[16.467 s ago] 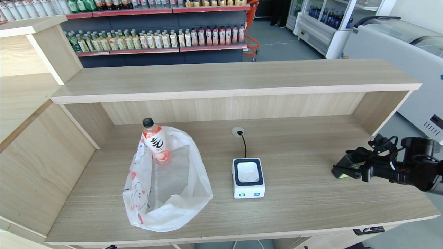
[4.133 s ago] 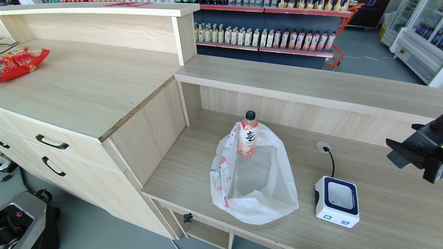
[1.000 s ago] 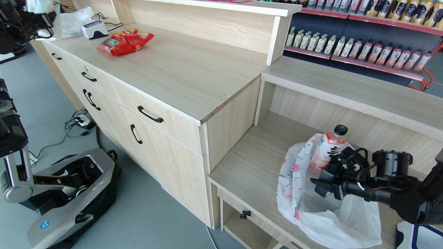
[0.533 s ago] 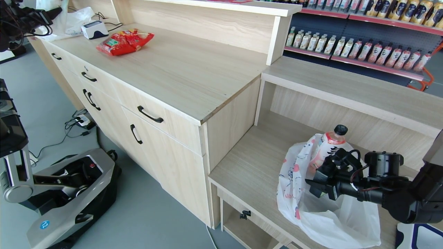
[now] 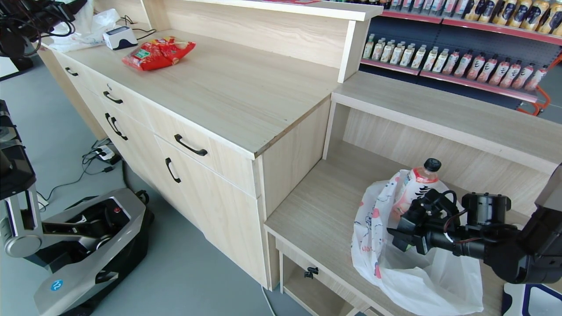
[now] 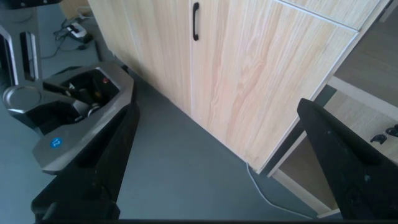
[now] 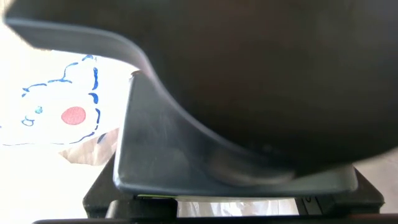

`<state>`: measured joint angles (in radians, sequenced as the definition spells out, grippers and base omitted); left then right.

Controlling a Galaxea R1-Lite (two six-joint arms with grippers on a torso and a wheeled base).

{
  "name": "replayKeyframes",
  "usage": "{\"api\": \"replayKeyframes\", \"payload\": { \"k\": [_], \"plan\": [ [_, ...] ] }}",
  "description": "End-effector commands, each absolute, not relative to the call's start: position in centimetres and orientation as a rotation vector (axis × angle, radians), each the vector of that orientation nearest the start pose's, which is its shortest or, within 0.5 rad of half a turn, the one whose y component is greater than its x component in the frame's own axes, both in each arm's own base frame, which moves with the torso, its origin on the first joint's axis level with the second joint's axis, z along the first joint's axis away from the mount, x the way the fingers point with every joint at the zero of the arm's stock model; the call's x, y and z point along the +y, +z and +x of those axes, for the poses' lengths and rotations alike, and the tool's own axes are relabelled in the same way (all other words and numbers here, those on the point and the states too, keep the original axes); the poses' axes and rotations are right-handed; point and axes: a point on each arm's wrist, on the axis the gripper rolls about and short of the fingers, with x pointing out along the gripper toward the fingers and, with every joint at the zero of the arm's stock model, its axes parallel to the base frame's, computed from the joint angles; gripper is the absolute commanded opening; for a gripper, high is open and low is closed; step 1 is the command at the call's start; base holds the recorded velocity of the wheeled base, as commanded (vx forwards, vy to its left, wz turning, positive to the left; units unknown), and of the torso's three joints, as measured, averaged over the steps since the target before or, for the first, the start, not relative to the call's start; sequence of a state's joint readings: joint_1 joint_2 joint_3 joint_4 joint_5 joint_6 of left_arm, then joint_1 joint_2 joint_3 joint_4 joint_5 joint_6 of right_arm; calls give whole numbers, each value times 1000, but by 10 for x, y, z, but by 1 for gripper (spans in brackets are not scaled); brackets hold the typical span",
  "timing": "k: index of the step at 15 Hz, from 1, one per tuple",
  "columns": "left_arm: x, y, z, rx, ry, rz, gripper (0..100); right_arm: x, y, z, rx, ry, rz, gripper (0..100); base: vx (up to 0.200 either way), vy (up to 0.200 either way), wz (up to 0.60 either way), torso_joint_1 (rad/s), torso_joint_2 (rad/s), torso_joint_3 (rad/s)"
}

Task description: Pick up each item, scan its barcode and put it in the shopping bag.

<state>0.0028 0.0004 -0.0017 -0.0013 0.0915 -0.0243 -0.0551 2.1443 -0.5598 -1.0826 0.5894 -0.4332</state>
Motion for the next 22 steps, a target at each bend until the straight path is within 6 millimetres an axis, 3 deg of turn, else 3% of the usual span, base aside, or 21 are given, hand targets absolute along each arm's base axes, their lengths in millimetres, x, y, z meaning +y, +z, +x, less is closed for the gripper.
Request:
{"api": "replayKeyframes", "payload": {
  "k": [1,5,6,11,13,16,22],
  "plan": [
    [2,76,-23,-4,95,-25,100,-5,29,323,356,616,-255,0,0,0,0,0,0,0],
    [2,76,-23,-4,95,-25,100,-5,29,323,355,617,-258,0,0,0,0,0,0,0],
    [2,76,-23,-4,95,-25,100,-5,29,323,355,617,-258,100,0,0,0,0,0,0],
    [2,76,-23,-4,95,-25,100,-6,41,321,321,609,-269,100,0,0,0,0,0,0],
    [2,76,-23,-4,95,-25,100,0,71,316,234,611,-302,100,0,0,0,0,0,0],
    [2,76,-23,-4,95,-25,100,4,117,292,179,610,-320,100,0,0,0,0,0,0],
    [2,76,-23,-4,95,-25,100,0,171,246,103,574,-345,100,0,0,0,0,0,0]
  ]
}}
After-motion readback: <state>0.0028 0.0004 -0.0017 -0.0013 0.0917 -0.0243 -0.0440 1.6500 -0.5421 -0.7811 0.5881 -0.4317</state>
